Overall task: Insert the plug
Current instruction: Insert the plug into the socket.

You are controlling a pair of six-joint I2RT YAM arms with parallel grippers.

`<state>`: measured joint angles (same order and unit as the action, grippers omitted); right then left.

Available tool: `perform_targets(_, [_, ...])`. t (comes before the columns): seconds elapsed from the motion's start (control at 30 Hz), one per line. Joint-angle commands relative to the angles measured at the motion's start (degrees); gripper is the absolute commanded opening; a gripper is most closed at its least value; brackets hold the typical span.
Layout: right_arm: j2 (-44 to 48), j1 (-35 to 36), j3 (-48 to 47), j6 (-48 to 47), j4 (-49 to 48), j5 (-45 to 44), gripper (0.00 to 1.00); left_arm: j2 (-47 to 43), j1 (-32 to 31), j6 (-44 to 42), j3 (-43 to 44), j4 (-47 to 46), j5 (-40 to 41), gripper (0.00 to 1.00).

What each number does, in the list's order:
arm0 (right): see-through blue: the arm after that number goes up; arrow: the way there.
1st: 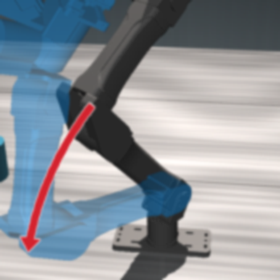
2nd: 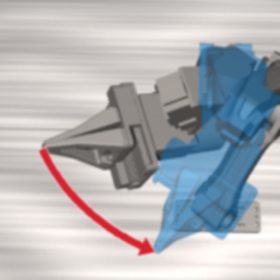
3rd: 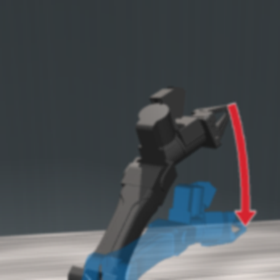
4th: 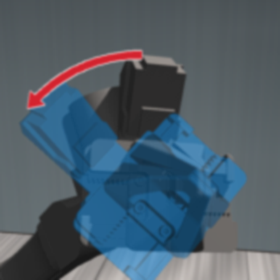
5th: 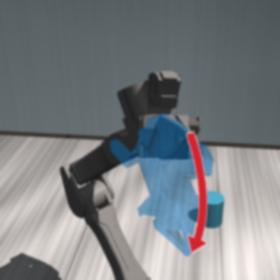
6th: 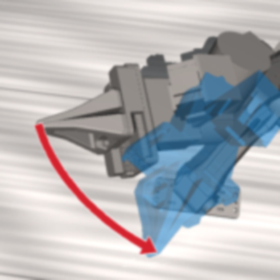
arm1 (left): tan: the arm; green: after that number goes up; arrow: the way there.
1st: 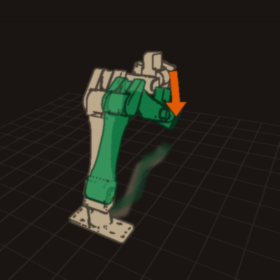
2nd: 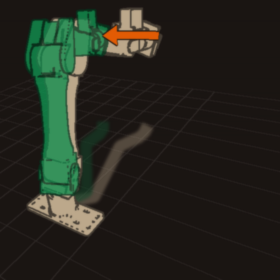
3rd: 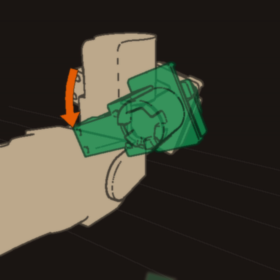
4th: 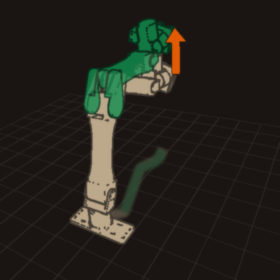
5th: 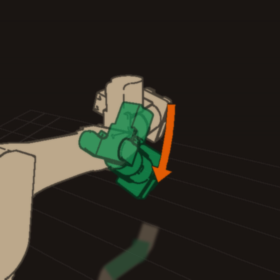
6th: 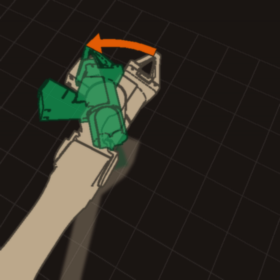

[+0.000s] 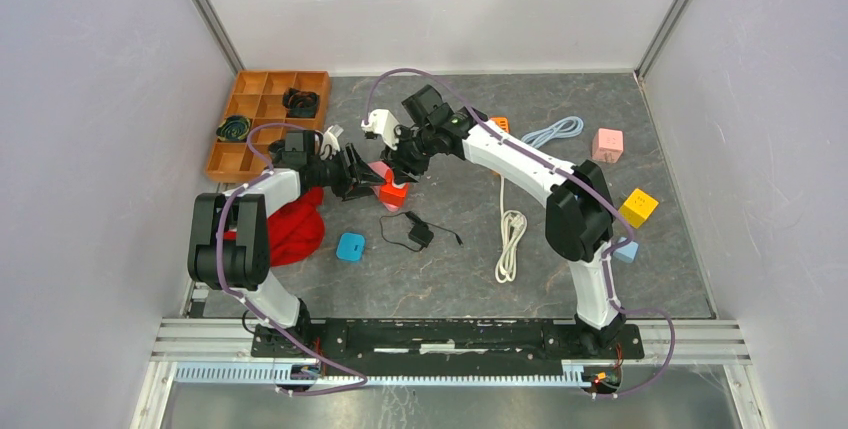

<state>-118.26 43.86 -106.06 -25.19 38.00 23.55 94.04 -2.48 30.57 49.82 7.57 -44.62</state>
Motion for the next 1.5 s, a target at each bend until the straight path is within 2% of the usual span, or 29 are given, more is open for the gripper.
perform_targets(0.0, [-1.79,0.31,-2.44,0.40,-0.68,0.56,0.18,1.66,-0.40,-4.46,-0.16,2.32,4.08,0.62])
perform_targets(0.8, [-3.74,0.45,3.22,1.06,-2.81,1.27,0.18,2.38,-0.42,-4.10,-0.33,1.88,3.66,0.61])
perform_targets(1.0, [-4.35,0.47,4.56,1.24,-3.77,-0.83,0.16,2.24,-0.42,-3.84,-0.75,1.69,3.63,0.61])
perform_targets(1.23, [-0.11,0.78,17.64,1.63,-14.81,-1.34,0.15,2.80,-0.45,-3.41,-0.78,1.12,3.65,0.61])
perform_targets(1.47, [0.10,0.76,22.03,1.11,-18.01,-1.96,0.14,3.23,-0.42,-3.41,-0.87,1.17,3.84,0.60])
